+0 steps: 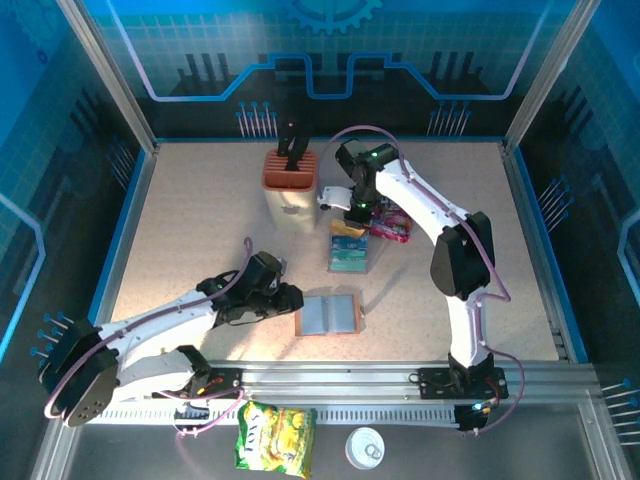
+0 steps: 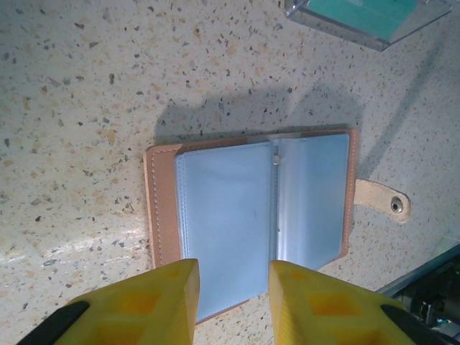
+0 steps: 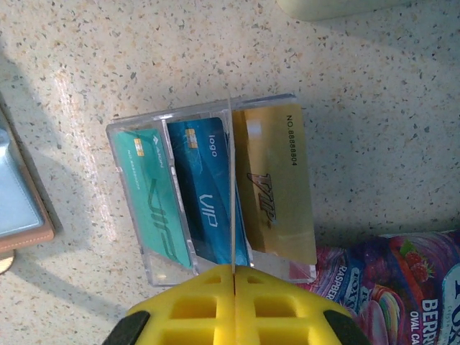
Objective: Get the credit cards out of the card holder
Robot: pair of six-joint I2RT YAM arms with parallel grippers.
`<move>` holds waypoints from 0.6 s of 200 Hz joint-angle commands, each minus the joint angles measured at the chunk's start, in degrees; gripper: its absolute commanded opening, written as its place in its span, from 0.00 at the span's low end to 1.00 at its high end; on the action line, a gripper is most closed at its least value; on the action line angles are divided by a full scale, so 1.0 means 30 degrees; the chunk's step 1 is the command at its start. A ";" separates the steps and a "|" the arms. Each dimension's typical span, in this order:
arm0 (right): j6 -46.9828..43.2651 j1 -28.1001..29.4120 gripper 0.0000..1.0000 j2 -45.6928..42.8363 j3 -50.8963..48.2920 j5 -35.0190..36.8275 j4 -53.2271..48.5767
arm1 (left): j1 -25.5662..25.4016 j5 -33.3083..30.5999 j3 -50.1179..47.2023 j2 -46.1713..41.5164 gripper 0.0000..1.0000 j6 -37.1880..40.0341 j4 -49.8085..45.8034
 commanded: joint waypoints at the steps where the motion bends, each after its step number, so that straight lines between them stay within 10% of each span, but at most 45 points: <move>1: -0.0736 -0.0293 0.00 0.0403 0.0822 -0.0275 -0.0859 | 0.0140 -0.0496 -0.0228 -0.0611 0.31 -0.0460 -0.0604; 120: -0.0856 -0.0924 0.14 0.1481 0.1436 0.0333 -0.0615 | 0.0190 -0.0754 -0.0424 -0.0774 0.32 -0.0916 -0.0458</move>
